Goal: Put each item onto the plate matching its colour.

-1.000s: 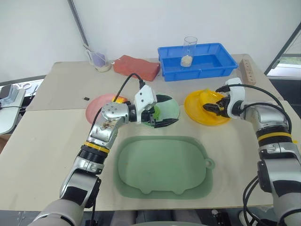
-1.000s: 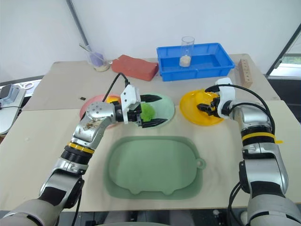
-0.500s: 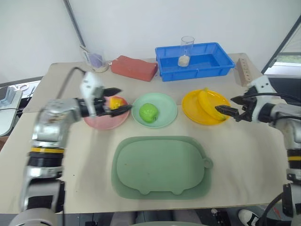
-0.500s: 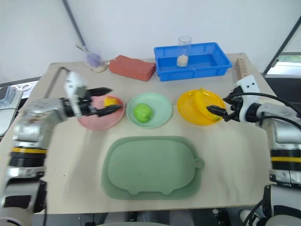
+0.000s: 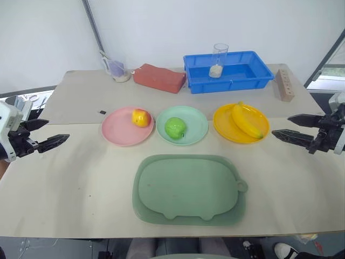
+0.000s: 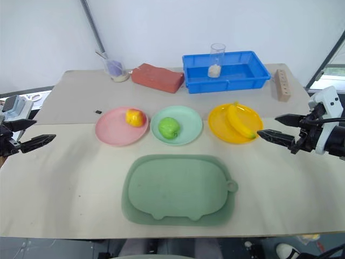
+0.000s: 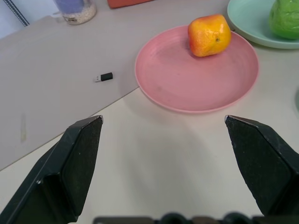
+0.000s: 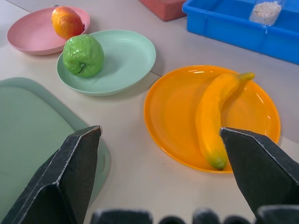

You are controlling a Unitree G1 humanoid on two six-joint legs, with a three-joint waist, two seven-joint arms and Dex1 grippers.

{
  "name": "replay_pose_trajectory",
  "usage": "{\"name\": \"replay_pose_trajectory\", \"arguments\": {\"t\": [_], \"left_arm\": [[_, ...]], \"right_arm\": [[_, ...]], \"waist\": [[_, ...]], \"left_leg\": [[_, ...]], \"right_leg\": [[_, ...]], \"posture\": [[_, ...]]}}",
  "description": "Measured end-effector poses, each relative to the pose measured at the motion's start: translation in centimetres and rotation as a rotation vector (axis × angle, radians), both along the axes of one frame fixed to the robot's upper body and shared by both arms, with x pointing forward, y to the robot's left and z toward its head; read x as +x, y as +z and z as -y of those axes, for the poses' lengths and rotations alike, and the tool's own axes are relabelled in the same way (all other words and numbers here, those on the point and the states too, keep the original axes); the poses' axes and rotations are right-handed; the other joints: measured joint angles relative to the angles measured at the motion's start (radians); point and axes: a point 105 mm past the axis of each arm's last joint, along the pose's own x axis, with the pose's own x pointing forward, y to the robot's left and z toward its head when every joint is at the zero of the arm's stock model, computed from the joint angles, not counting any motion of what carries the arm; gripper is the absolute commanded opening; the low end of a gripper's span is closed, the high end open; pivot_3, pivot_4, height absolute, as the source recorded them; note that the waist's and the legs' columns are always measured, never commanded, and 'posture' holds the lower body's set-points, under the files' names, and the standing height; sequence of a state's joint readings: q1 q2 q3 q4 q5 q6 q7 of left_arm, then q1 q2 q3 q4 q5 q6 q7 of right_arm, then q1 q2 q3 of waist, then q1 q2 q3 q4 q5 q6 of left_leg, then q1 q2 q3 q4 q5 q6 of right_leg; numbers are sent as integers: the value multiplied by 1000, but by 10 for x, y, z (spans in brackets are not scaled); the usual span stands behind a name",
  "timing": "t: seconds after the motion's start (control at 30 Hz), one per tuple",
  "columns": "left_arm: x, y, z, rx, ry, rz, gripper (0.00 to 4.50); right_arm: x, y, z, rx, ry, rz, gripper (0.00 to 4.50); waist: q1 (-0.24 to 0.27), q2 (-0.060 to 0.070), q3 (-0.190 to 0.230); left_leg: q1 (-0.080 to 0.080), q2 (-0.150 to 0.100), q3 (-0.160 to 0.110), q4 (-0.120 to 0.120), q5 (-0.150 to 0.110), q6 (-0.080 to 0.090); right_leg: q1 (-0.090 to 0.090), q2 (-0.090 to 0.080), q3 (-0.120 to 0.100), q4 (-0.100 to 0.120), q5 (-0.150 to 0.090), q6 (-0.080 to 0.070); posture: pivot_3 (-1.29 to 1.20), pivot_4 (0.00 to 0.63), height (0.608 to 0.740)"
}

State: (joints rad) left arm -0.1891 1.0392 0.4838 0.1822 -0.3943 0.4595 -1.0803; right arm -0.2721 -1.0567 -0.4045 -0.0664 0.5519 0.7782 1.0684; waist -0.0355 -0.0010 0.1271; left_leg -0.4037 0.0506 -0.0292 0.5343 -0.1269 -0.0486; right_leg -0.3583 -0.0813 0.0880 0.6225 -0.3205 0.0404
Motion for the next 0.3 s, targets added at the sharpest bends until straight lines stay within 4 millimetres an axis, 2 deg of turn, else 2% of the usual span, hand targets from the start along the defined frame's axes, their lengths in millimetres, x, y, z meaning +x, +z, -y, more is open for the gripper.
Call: {"name": "replay_pose_trajectory", "arguments": {"t": [0.2, 0.3], "left_arm": [[4, -3, 7, 2, -18, 1, 4500], [7, 2, 10, 1, -32, 17, 4500]], "right_arm": [[1, -6, 5, -3, -18, -5, 4475], [0, -8, 3, 5, -15, -5, 4475]], "waist": [[-1, -1, -1], [-2, -1, 0]], "left_leg": [[2, 2, 1, 2, 1, 1], [4, 3, 0, 1, 1, 1]], "right_leg": [[1, 5, 1, 0, 3, 5], [2, 6, 2, 2, 2, 5]], "posture": [[0, 150, 740], [0, 150, 740]]}}
